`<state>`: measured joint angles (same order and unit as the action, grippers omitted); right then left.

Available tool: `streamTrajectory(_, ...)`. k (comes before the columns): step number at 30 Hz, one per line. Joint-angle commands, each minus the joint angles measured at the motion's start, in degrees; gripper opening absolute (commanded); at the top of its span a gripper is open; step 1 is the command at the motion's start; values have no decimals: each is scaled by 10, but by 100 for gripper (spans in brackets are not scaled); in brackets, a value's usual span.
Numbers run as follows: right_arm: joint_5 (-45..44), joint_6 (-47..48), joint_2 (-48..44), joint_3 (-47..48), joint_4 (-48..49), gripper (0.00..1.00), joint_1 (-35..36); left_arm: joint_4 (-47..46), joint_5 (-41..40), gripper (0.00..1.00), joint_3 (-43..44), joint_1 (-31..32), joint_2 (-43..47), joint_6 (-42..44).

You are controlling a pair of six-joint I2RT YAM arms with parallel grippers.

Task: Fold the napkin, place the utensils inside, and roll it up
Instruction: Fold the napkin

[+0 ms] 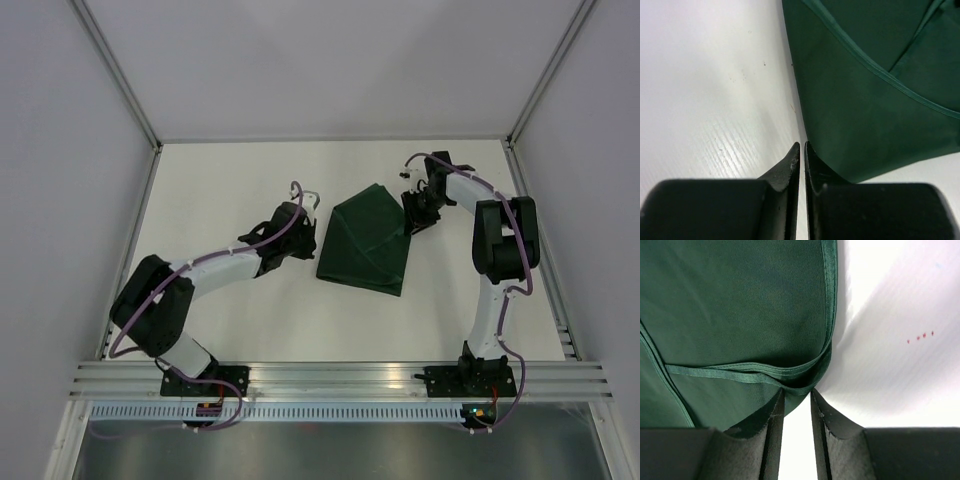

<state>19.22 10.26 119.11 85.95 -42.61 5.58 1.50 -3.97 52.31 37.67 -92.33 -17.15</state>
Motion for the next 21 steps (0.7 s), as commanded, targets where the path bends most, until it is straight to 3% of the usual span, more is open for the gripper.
streamTrajectory(1,-31,-9,30,19,-4,34,9,-47,8,11,-34,-1,75,-28)
streamTrajectory(5,-38,-15,22,38,-17,35,8,-66,12,18,-58,-1,140,-25)
streamTrajectory(9,12,10,25,103,-77,39,8,-71,22,25,-59,-1,202,-25)
streamTrajectory(13,-28,25,-5,104,-61,42,6,-82,28,31,-70,-1,246,-19)
streamTrajectory(16,-27,43,-44,91,-42,42,-7,-81,37,33,-73,-1,275,-21)
streamTrajectory(21,-8,118,-154,-18,-7,44,20,-103,13,35,-125,-1,339,-48)
